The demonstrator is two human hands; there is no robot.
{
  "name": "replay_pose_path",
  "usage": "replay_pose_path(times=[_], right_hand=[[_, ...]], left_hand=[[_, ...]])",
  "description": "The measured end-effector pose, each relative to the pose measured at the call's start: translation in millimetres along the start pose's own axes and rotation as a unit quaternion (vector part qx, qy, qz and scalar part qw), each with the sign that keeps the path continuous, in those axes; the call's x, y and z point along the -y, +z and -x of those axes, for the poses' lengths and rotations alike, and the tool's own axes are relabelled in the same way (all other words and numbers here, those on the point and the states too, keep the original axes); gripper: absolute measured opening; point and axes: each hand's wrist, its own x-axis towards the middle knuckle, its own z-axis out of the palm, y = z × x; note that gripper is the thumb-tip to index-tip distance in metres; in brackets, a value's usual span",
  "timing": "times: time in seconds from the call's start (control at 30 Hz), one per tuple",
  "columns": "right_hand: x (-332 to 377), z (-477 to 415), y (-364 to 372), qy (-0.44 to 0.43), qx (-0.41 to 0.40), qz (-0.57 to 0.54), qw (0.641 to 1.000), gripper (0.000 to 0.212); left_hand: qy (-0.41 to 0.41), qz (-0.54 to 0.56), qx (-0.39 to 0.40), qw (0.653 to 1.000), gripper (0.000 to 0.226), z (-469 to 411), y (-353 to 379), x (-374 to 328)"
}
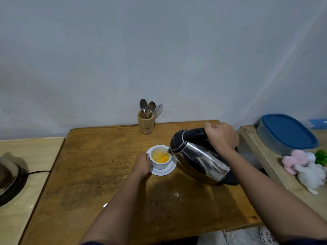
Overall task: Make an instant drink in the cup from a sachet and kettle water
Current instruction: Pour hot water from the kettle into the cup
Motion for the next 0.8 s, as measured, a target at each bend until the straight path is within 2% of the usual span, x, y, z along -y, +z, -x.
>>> replay_pose_path(times=[0.8], right_hand=[[2.0, 3.4, 0.6, 0.004, 0.001, 0.003, 1.000, 0.041]], left_hand=[[-0.003, -0.013, 0.027, 1.000, 0.024, 3.4, -8.2, -8.9]])
